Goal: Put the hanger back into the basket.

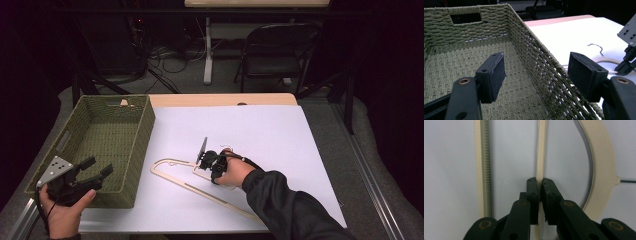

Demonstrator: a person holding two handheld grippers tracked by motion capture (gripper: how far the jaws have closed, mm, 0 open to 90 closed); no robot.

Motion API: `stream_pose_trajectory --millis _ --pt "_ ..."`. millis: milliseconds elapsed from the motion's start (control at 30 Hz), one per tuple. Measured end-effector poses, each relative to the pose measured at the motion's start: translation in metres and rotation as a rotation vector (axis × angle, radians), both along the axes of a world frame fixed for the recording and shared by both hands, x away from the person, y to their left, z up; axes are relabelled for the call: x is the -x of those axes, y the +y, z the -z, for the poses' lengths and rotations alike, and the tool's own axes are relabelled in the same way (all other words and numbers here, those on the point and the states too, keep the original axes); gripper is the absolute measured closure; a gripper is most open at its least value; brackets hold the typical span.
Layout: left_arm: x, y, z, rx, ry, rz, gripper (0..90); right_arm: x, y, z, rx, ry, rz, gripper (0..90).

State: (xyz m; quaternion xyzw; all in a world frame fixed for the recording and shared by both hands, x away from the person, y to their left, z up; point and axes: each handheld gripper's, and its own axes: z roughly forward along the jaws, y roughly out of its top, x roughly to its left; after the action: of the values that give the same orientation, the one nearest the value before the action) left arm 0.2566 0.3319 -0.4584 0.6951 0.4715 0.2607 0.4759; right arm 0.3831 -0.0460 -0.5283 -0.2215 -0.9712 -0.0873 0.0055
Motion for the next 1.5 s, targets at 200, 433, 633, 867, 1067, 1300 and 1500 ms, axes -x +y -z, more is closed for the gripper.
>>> stream_pose_trajectory --millis 200,433,633,867,1067,1300,1500 --pt "0.000 -0.001 0.000 -0.001 -0.008 0.011 32.6 0.000 0.002 -0.001 0.024 0.005 0.005 85.0" --pt "0.001 -0.002 -0.001 -0.003 -0.012 0.015 33.0 0.000 0.001 -0.002 0.017 0.016 0.003 85.5" --pt "0.002 -0.006 -0.003 -0.004 -0.017 0.030 33.7 0.006 -0.006 -0.006 0.030 -0.019 -0.054 85.6" --pt "0.003 -0.020 -0.009 -0.017 -0.030 0.083 33.8 0.019 -0.018 -0.015 0.026 -0.103 -0.146 85.6" --pt "0.001 -0.038 -0.011 0.004 0.001 0.149 37.7 0.033 -0.033 -0.026 0.000 -0.231 -0.207 85.6" --pt "-0.009 -0.078 -0.007 0.015 0.060 0.321 40.9 0.052 -0.043 -0.035 -0.006 -0.344 -0.341 85.6" --pt "-0.028 -0.130 -0.001 -0.039 0.138 0.433 41.0 0.067 -0.040 -0.035 0.010 -0.431 -0.433 85.6"
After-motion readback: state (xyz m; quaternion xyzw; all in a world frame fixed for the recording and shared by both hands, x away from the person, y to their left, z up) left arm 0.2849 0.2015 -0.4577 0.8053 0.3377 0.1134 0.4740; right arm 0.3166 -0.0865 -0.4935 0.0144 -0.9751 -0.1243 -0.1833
